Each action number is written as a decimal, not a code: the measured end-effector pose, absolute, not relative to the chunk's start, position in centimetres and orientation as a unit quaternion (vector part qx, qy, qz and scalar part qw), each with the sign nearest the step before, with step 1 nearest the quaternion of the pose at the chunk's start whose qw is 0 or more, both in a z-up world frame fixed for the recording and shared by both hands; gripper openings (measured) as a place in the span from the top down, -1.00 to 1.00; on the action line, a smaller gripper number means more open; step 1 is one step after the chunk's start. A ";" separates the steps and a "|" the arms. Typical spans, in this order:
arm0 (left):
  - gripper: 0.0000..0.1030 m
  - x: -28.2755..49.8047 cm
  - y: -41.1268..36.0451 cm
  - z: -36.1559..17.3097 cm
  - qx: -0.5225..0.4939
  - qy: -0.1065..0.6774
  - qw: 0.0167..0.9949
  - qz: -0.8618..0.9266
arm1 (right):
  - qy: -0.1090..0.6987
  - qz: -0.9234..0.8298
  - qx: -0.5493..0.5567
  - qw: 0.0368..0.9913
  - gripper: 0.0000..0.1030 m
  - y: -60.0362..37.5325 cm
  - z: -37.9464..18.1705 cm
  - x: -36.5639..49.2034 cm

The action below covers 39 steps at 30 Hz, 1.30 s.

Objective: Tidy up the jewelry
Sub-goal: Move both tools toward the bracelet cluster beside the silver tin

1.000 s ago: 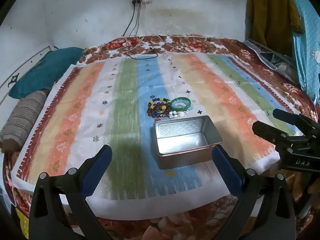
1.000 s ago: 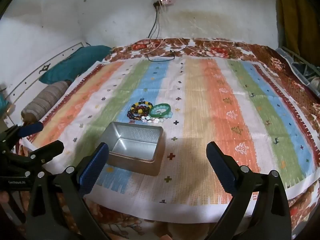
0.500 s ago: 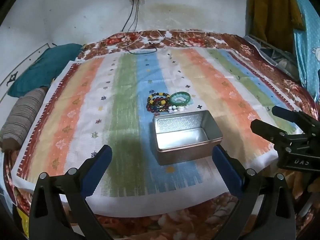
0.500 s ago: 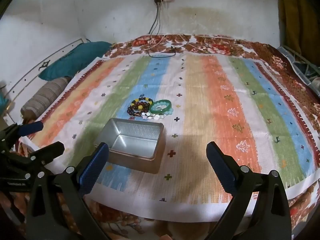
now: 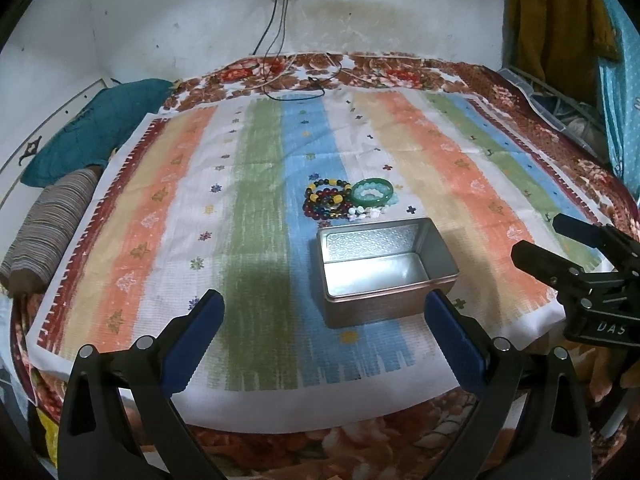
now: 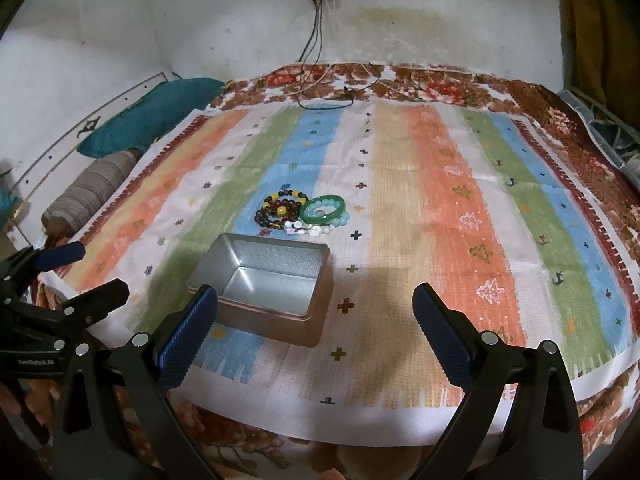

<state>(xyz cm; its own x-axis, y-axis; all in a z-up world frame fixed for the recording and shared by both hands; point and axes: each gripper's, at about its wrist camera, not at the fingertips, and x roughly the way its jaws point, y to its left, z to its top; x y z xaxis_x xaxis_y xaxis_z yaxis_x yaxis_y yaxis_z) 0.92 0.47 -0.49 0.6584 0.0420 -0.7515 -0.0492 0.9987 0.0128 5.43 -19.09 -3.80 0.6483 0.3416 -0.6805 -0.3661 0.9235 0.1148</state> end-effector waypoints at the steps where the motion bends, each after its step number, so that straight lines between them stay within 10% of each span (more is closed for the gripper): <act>1: -0.89 0.9 0.5 -0.5 -0.004 0.412 0.911 0.025 | 0.371 0.195 -0.016 0.908 -0.91 -19.1 -3.8 5.5; 39: -0.89 4.5 1.3 0.9 0.015 0.401 0.914 0.050 | 0.374 0.185 -0.052 0.907 -0.91 -17.4 -3.0 9.7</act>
